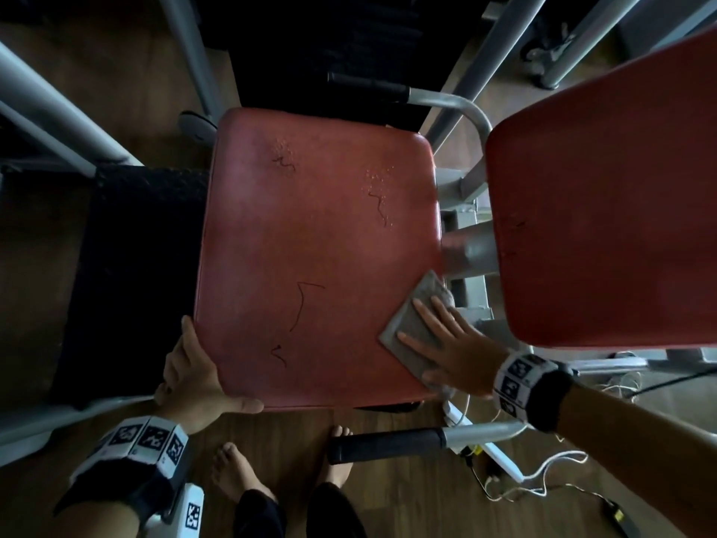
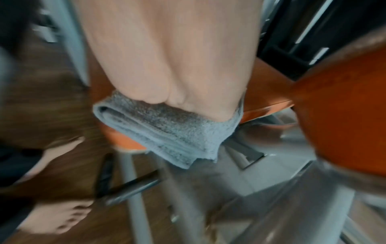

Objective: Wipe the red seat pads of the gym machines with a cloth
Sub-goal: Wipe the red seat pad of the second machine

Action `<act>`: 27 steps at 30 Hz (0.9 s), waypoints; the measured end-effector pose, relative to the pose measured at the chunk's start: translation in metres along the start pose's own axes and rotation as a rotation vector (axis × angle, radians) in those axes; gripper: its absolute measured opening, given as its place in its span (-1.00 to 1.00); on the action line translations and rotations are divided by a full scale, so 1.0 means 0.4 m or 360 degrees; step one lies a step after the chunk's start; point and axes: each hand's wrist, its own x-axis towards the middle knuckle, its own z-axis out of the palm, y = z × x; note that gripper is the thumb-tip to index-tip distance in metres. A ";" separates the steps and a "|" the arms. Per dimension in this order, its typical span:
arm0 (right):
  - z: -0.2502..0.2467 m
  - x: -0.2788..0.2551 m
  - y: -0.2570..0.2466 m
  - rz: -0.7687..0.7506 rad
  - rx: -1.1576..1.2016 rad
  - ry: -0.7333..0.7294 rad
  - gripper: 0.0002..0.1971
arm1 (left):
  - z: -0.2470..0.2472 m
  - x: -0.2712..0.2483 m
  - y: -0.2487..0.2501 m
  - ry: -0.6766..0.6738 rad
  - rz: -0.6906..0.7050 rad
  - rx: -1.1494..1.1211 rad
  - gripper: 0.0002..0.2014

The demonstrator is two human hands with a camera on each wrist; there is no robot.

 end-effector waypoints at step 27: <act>-0.137 0.198 -0.296 -0.0466 -0.0098 0.0392 -0.18 | -0.007 -0.016 -0.008 -0.0091 0.0053 -0.0106 0.66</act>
